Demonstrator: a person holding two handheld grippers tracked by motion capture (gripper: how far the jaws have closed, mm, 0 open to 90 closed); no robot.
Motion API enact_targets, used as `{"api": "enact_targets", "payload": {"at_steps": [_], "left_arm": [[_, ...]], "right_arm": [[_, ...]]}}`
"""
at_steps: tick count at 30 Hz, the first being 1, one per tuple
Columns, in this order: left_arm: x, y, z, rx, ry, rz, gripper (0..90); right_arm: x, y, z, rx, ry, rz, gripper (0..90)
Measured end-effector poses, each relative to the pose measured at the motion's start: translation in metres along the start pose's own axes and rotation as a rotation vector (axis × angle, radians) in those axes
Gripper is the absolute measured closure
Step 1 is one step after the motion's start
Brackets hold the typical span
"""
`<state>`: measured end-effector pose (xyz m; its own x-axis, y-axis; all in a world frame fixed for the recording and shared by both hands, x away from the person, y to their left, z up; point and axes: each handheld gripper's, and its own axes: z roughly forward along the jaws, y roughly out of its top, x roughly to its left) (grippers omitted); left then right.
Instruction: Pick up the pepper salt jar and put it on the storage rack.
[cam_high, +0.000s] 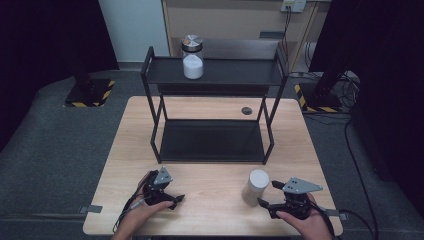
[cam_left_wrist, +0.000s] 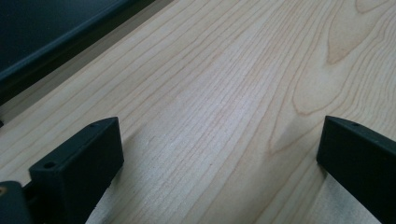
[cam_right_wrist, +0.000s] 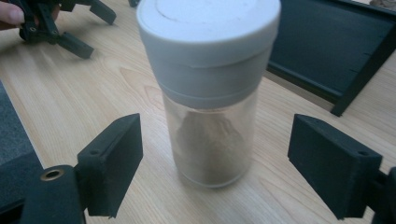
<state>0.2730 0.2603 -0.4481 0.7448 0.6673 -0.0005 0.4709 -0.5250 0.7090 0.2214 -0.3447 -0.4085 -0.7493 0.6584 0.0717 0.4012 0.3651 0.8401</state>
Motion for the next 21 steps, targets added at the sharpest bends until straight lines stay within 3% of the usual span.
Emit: {"api": "enact_targets", "payload": {"at_steps": [21], "left_arm": [[0.000,0.000,0.000,0.000,-0.001,0.001,0.0]], "right_arm": [[0.004,-0.007,0.022,-0.069,0.007,0.032,23.7]]}}
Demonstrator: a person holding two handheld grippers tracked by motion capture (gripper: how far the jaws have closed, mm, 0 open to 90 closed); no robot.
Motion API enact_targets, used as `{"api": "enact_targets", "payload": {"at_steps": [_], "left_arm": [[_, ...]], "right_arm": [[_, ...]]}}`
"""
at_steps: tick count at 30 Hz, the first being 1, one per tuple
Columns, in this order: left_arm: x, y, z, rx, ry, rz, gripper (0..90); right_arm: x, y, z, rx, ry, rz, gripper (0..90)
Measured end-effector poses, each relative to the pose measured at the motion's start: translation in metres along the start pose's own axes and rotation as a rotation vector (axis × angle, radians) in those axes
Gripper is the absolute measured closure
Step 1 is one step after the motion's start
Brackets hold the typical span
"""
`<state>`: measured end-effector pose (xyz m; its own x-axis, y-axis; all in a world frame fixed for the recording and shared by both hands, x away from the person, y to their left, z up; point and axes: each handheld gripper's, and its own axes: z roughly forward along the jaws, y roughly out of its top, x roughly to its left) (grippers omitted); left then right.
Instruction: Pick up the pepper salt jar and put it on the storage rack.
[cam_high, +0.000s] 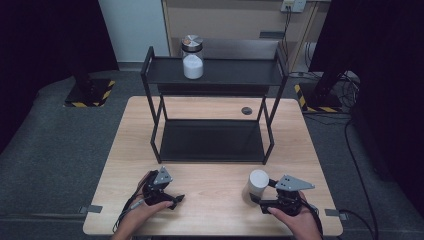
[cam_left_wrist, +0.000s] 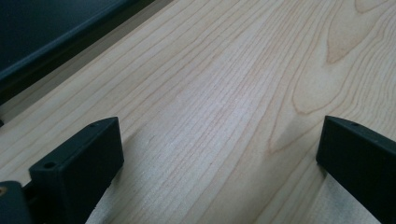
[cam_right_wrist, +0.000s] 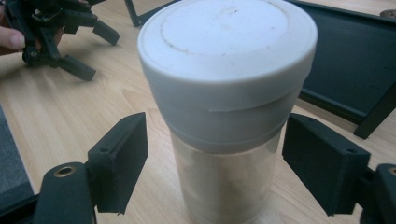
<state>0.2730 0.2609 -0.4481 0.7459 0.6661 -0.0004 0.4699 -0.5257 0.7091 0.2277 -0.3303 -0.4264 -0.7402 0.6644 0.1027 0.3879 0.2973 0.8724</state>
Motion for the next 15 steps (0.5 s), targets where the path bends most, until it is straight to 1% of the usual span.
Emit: {"api": "enact_targets", "payload": {"at_steps": [4,11,14,15], "left_arm": [[0.0001,-0.0002,-0.0001,0.000,0.000,0.000,0.0],[0.0001,-0.0002,-0.0001,-0.001,0.000,0.000,0.0],[0.0001,-0.0004,-0.0002,-0.001,0.000,-0.001,0.0],[0.0001,-0.0005,-0.0003,-0.001,-0.001,-0.001,0.0]], "right_arm": [[0.0005,-0.0024,0.0018,-0.018,-0.007,0.003,24.8],[0.0050,-0.0060,0.0074,-0.043,-0.023,-0.012,26.9],[0.0063,-0.0084,0.0093,-0.056,-0.032,-0.011,28.2],[0.0075,-0.0095,0.0103,-0.064,-0.038,-0.013,29.9]]}}
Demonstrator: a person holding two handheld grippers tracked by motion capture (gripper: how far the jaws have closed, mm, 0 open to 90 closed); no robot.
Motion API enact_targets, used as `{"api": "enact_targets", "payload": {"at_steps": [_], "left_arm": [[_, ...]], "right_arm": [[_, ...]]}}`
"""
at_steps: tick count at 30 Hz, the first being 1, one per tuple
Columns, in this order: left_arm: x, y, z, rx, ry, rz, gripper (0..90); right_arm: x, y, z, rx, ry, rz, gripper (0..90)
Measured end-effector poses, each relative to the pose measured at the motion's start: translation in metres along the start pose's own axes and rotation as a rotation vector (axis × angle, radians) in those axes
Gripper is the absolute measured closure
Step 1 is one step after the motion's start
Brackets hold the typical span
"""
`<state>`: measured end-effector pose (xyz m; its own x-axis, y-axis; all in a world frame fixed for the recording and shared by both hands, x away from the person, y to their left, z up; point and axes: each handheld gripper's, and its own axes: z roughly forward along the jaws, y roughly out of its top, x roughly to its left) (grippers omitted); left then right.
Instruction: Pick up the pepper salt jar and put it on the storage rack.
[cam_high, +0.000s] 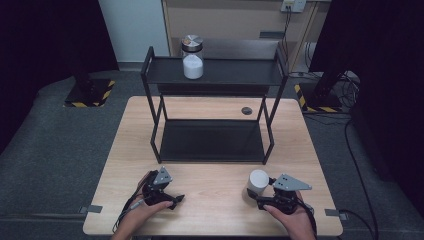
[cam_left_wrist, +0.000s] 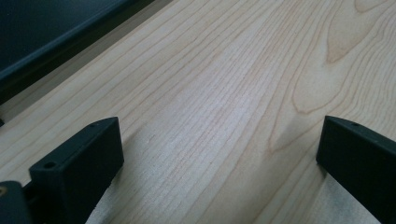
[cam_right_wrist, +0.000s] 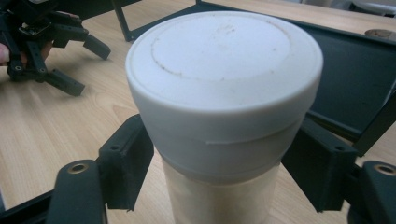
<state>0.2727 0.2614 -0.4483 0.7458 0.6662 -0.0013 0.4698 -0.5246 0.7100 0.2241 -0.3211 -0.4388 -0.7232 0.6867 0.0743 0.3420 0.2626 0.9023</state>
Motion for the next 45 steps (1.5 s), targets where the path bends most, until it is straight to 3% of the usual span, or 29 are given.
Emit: {"api": "enact_targets", "payload": {"at_steps": [16,27,36,45], "left_arm": [[0.000,0.000,0.000,0.000,-0.001,0.000,0.0],[0.000,0.000,0.000,0.000,-0.001,0.000,0.0],[0.000,0.000,0.000,0.000,-0.001,0.000,0.0],[0.000,0.000,0.000,0.000,-0.001,0.000,0.0]], "right_arm": [[0.010,-0.006,-0.001,-0.037,-0.043,-0.050,36.0],[0.004,-0.003,-0.007,-0.058,-0.039,-0.038,36.2],[-0.005,0.016,-0.018,-0.097,0.009,-0.058,36.2],[-0.015,0.028,-0.021,-0.130,0.074,-0.043,36.3]]}}
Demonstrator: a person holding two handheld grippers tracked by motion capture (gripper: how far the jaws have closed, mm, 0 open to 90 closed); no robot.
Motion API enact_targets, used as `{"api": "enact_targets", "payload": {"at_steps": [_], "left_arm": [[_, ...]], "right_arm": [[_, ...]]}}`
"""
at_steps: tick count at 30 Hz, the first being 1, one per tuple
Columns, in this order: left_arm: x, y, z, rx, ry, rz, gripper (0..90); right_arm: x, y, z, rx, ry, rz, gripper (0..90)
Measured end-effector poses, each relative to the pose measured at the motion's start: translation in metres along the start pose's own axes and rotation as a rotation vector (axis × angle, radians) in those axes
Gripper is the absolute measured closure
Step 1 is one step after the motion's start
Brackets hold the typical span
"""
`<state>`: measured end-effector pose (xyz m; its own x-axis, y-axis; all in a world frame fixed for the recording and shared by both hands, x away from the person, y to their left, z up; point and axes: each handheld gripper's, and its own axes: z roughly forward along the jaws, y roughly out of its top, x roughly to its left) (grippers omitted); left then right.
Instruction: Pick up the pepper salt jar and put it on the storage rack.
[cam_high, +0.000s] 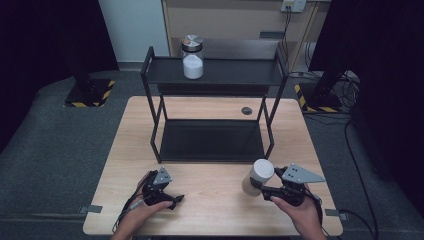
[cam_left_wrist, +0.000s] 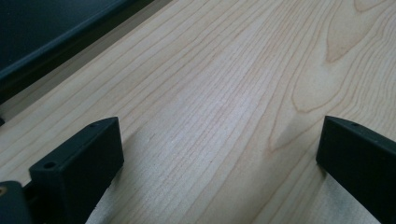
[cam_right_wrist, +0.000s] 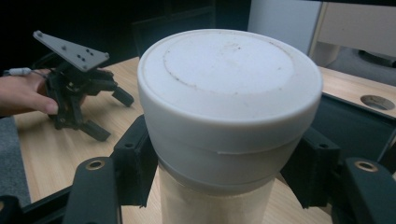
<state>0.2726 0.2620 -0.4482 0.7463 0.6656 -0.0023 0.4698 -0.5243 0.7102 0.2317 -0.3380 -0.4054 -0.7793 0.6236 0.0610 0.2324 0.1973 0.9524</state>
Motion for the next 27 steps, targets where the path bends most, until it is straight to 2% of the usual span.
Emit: {"api": "enact_targets", "payload": {"at_steps": [3,7,14,15,25,27], "left_arm": [[0.000,0.000,0.000,0.000,0.000,0.000,0.0],[0.000,0.000,0.000,0.000,0.000,0.000,0.0],[0.001,0.000,0.000,0.001,-0.003,0.004,0.0],[0.001,0.000,0.000,0.001,-0.003,0.004,0.0],[0.001,0.000,0.000,0.001,-0.004,0.004,0.0],[0.001,0.000,0.000,0.001,-0.004,0.005,0.0]], "right_arm": [[-0.006,0.007,0.000,-0.016,0.031,0.004,36.3],[-0.010,0.013,0.000,-0.029,0.046,0.009,36.3],[-0.021,0.036,0.002,-0.041,0.087,-0.018,36.3],[-0.025,0.044,0.004,-0.037,0.101,-0.032,36.3],[-0.037,0.078,0.008,-0.035,0.138,-0.069,36.3],[-0.040,0.089,0.010,-0.032,0.153,-0.085,36.3]]}}
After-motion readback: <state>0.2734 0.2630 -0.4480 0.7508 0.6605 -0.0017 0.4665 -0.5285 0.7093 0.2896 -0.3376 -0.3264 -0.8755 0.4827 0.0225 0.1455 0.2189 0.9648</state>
